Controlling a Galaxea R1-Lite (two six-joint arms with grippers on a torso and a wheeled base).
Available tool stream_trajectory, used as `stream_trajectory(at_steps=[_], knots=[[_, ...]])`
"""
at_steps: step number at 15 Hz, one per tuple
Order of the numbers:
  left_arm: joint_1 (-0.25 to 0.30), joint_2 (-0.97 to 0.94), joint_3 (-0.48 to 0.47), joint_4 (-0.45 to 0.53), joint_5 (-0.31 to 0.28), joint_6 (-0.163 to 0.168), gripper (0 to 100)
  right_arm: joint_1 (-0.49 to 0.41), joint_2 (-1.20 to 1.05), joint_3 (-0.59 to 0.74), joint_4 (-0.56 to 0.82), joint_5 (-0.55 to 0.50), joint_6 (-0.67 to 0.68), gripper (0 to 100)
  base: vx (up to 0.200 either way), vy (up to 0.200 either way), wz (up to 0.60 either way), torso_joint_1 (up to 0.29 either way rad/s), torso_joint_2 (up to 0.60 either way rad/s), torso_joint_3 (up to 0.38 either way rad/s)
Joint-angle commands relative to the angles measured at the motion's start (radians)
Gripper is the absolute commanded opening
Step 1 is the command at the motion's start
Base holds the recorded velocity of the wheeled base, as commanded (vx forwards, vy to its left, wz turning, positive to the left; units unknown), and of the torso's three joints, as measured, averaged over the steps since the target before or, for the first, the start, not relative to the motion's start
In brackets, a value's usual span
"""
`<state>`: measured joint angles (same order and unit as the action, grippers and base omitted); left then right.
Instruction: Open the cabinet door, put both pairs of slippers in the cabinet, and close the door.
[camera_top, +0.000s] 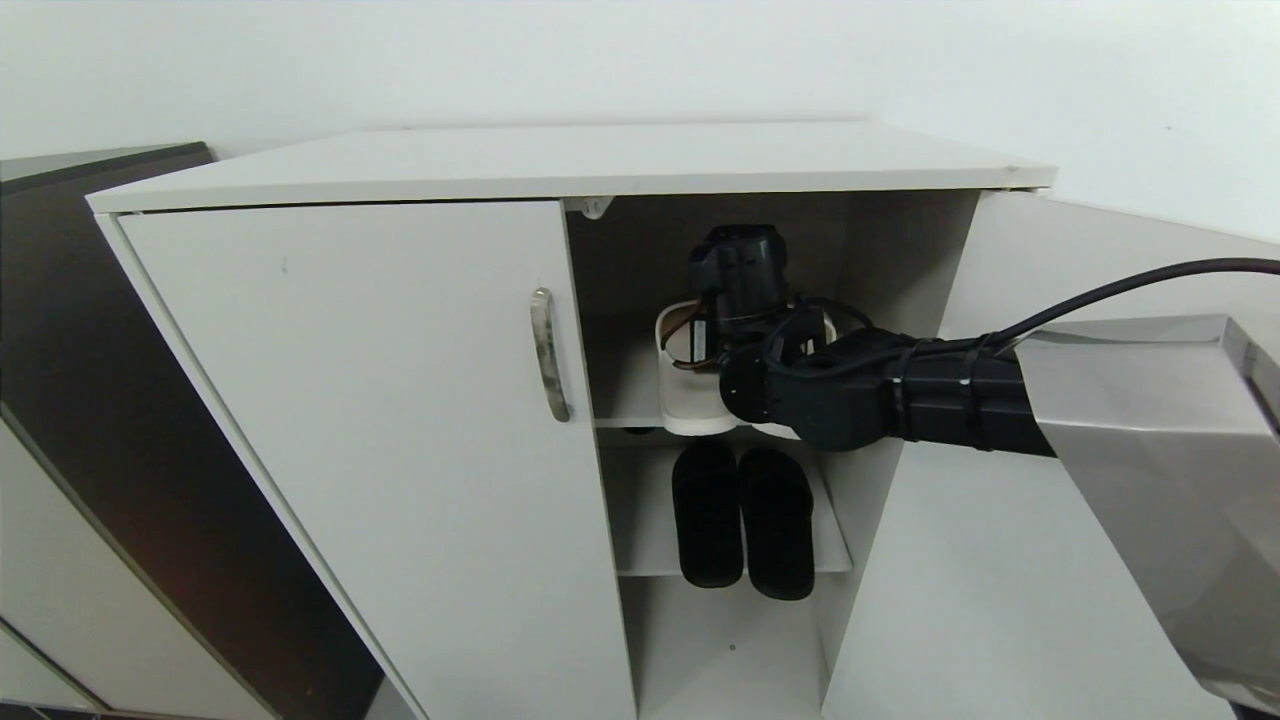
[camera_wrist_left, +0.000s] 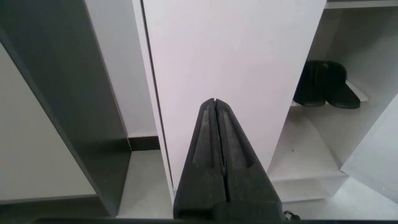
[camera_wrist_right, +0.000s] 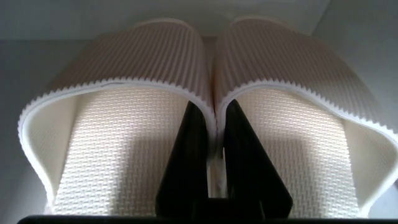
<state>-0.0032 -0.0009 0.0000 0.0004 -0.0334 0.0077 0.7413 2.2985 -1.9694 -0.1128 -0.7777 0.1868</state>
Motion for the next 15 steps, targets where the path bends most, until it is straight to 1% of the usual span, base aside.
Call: stream_trajectory(at_steps=[1, 7, 8, 10, 12, 15], knots=[[0.0, 0.001, 0.0, 0.001, 0.0, 0.0, 0, -0.002, 0.009, 0.0, -0.001, 0.0, 0.0, 0, 0.0, 0.0, 0.0, 0.0, 0.0, 0.0], [0.0, 0.001, 0.0, 0.0, 0.0, 0.0, 0, -0.002, 0.015, 0.003, 0.001, 0.0, 0.002, 0, 0.0, 0.0, 0.0, 0.0, 0.0, 0.0], [0.0, 0.001, 0.0, 0.0, 0.0, 0.0, 0, -0.002, 0.015, 0.004, -0.001, 0.0, 0.002, 100, 0.0, 0.0, 0.0, 0.0, 0.0, 0.0], [0.0, 0.001, 0.0, 0.001, 0.0, 0.0, 0, 0.0, 0.012, 0.014, 0.002, 0.0, 0.003, 100, 0.0, 0.0, 0.0, 0.0, 0.0, 0.0], [0.0, 0.001, 0.0, 0.0, 0.0, 0.0, 0, 0.01, -0.021, 0.05, 0.004, 0.0, 0.006, 100, 0.0, 0.0, 0.0, 0.0, 0.0, 0.0], [0.0, 0.001, 0.0, 0.0, 0.0, 0.0, 0, 0.044, -0.111, 0.153, -0.002, -0.014, 0.014, 100, 0.0, 0.0, 0.0, 0.0, 0.0, 0.0]])
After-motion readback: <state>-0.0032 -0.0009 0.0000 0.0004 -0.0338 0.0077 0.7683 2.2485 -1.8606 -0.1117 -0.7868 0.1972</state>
